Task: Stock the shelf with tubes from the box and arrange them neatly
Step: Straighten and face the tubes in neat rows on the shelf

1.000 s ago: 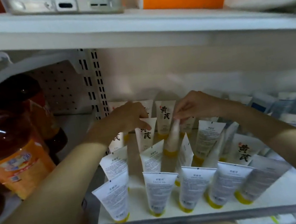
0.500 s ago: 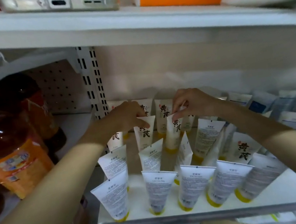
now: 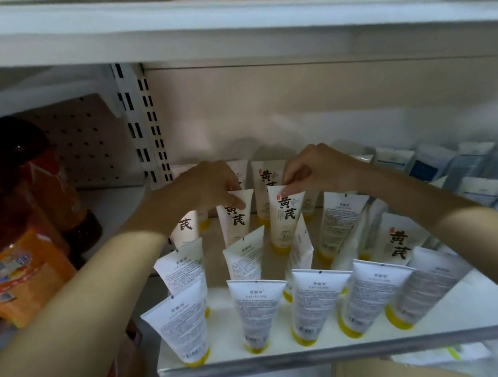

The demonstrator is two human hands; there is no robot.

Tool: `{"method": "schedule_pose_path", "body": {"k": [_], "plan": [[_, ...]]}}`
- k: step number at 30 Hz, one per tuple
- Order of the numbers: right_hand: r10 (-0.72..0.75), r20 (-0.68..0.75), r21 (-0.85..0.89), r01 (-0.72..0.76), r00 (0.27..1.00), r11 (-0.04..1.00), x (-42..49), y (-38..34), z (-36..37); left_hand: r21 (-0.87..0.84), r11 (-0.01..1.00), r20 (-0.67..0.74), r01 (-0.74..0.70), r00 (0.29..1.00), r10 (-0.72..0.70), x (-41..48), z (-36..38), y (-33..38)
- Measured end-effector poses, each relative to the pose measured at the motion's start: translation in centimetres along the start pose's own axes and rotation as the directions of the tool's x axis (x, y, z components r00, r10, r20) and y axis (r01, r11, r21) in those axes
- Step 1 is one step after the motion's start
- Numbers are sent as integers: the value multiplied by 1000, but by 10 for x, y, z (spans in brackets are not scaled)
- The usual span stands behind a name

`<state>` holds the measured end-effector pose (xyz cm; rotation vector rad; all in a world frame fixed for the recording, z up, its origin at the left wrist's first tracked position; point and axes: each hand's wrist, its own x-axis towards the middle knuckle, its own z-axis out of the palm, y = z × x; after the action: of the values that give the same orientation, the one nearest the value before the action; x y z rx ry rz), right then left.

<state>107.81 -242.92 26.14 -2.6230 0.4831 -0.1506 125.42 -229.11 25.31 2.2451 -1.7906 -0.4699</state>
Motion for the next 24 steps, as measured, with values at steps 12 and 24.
{"method": "schedule_pose_path", "body": {"k": [12,24], "plan": [[142,87,-14,-142,986,990,-51,21,-44,-26,992,-20,-120,993,119,25,8,56],[202,-11,-8,-202,979,979,-53,30,-28,54,979,21,-198,980,197,32,17,64]]}}
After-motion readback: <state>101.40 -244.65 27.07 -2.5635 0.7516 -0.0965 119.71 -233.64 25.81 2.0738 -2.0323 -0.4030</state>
